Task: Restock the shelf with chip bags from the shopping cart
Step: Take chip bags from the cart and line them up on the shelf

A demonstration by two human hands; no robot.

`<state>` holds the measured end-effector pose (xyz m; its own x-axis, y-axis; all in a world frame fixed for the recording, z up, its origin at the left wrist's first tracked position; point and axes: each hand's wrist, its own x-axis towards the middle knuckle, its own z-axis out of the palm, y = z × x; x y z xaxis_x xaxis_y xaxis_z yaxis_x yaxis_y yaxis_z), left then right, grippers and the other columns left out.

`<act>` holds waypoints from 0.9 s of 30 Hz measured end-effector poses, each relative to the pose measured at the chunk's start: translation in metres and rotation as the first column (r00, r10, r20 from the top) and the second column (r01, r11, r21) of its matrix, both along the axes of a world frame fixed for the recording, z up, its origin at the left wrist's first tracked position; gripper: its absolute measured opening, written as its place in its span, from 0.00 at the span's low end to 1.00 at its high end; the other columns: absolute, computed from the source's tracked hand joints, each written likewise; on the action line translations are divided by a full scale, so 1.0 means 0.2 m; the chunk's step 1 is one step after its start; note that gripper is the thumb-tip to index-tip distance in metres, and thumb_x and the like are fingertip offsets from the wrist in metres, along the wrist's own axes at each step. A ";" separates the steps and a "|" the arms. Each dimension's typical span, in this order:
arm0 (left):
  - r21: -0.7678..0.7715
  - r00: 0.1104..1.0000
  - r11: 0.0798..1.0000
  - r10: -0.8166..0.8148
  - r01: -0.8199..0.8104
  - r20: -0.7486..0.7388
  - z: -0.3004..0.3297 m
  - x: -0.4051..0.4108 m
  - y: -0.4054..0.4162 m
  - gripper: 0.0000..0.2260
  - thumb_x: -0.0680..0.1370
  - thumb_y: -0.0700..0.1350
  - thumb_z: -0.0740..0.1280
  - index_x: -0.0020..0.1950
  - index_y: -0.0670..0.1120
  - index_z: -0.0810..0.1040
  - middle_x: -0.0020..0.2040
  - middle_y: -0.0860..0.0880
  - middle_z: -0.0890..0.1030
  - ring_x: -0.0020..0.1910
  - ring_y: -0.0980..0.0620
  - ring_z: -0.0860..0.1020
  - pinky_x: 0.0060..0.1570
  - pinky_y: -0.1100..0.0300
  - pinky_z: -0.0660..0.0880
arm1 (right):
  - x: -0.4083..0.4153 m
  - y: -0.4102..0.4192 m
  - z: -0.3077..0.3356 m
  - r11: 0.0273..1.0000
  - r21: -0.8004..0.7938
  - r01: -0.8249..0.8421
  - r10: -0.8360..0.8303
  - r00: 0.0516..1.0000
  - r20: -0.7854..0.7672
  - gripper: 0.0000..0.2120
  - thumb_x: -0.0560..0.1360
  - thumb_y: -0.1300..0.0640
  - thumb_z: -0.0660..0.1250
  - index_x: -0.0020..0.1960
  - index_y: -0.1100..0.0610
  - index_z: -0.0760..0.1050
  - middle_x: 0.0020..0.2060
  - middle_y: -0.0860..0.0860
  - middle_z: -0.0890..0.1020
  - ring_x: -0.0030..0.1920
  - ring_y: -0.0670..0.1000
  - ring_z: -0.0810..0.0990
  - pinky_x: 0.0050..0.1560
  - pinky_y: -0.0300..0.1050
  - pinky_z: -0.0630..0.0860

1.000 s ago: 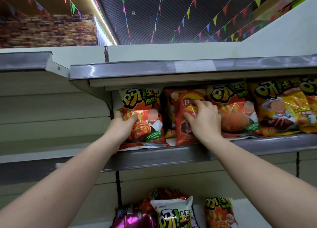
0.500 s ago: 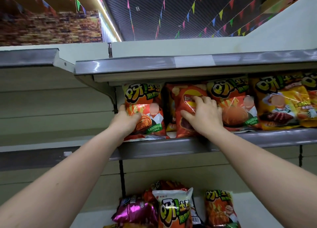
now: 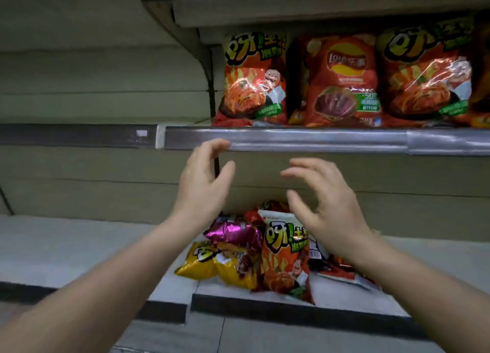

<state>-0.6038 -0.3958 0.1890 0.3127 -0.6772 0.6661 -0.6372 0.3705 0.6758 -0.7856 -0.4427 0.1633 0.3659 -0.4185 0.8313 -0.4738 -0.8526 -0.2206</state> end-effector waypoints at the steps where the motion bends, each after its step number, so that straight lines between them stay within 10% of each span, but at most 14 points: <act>1: -0.013 0.997 0.999 0.030 -0.029 0.066 -0.06 -0.01 0.02 0.12 0.78 0.40 0.64 0.58 0.53 0.71 0.55 0.57 0.73 0.59 0.59 0.70 0.59 0.64 0.65 | -0.01 -0.01 -0.07 0.998 0.056 0.005 -0.004 1.000 -0.023 0.16 0.73 0.52 0.60 0.55 0.57 0.79 0.55 0.52 0.78 0.59 0.46 0.70 0.58 0.48 0.68; 5: 0.187 0.980 0.982 -0.012 -0.026 0.200 -0.28 -0.06 -0.01 0.14 0.79 0.44 0.62 0.64 0.50 0.70 0.60 0.56 0.70 0.62 0.59 0.66 0.59 0.66 0.61 | -0.05 -0.12 -0.29 0.879 0.455 0.145 -0.111 0.989 -0.102 0.15 0.76 0.58 0.64 0.62 0.55 0.74 0.61 0.50 0.75 0.64 0.49 0.70 0.60 0.38 0.63; 10: 0.626 0.990 0.776 -0.135 0.076 0.046 -0.55 -0.12 -0.21 0.17 0.79 0.50 0.63 0.68 0.50 0.69 0.66 0.48 0.71 0.64 0.50 0.70 0.64 0.56 0.68 | -0.06 -0.22 -0.50 0.499 0.831 0.248 -0.173 0.967 -0.185 0.22 0.77 0.57 0.64 0.70 0.56 0.65 0.61 0.54 0.76 0.51 0.51 0.76 0.51 0.42 0.72; 22: 0.780 0.912 0.488 -0.092 0.392 -0.400 -0.88 -0.14 -0.64 0.32 0.77 0.50 0.66 0.77 0.54 0.53 0.71 0.48 0.70 0.69 0.46 0.68 0.70 0.47 0.64 | 0.02 -0.45 -0.76 0.231 0.973 0.018 -0.289 0.956 0.051 0.31 0.74 0.53 0.68 0.73 0.52 0.58 0.62 0.51 0.75 0.57 0.51 0.75 0.56 0.43 0.72; 27: 0.710 0.876 0.530 -0.152 0.463 -0.458 -0.89 -0.15 -0.67 0.30 0.76 0.44 0.68 0.74 0.53 0.59 0.64 0.50 0.74 0.66 0.48 0.71 0.65 0.52 0.68 | 0.03 -0.48 -0.77 0.265 0.964 -0.026 -0.328 0.938 0.116 0.26 0.75 0.50 0.67 0.70 0.50 0.63 0.59 0.50 0.78 0.54 0.48 0.77 0.55 0.42 0.73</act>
